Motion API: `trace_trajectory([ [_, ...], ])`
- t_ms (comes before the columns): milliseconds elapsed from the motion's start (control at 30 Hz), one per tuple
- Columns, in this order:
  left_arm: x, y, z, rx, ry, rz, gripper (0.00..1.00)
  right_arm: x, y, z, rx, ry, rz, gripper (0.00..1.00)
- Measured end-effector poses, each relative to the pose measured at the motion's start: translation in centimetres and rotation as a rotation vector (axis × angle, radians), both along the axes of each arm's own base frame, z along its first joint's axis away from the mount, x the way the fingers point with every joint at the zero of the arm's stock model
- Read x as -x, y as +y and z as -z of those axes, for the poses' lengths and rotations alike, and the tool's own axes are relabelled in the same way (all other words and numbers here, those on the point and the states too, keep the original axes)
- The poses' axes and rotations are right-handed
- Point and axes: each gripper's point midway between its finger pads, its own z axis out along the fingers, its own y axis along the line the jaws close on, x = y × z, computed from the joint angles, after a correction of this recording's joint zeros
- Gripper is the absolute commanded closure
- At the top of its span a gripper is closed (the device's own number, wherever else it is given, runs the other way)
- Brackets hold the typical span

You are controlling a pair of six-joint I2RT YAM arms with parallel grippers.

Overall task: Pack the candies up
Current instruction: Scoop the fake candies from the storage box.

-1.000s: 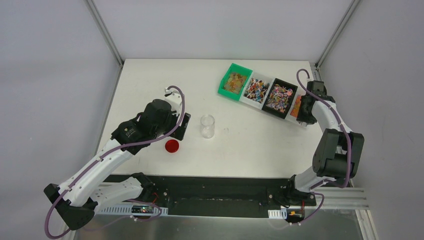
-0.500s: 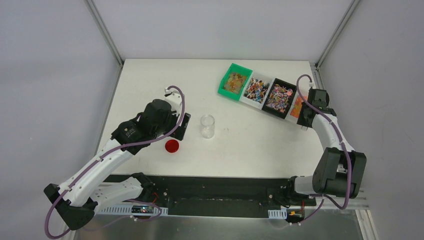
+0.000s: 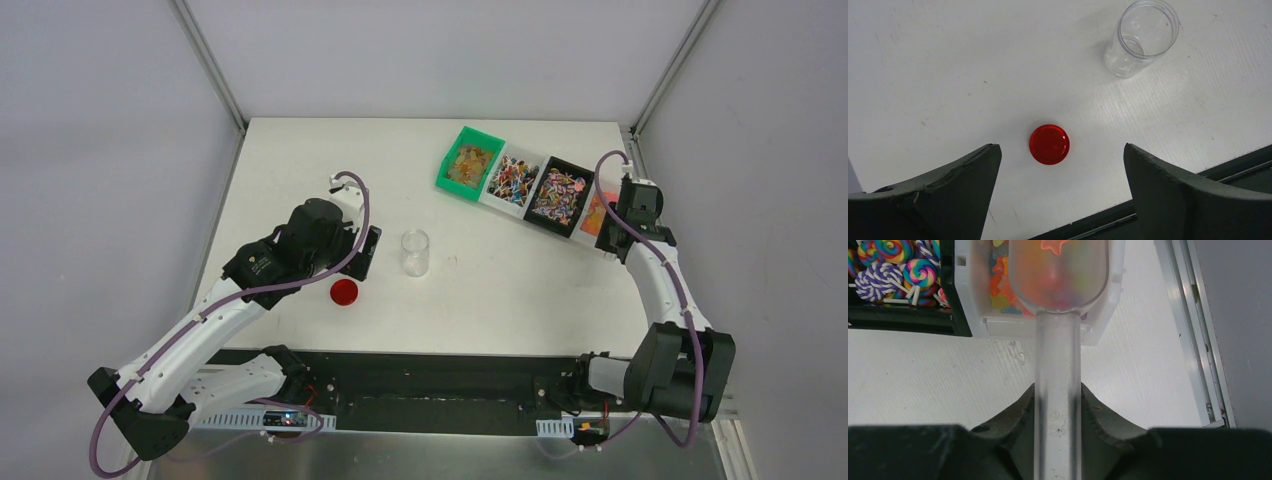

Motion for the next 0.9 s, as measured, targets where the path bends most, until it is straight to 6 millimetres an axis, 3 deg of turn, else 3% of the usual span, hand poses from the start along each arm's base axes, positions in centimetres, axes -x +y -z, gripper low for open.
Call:
trace_trajectory([
  [367, 0.1, 0.4, -0.8, 0.016, -0.031, -0.009, 0.04, 0.3, 1.1, -3.8, 0.015, -0.127, -0.036, 1.00],
  [800, 0.1, 1.6, -2.1, 0.035, -0.107, -0.054, 0.04, 1.6, 4.2, -10.6, 0.023, -0.363, -0.134, 1.00],
  [900, 0.3, 2.2, -2.8, 0.048, -0.137, -0.069, 0.04, 1.3, 5.7, -11.6, 0.014, -0.383, -0.206, 1.00],
])
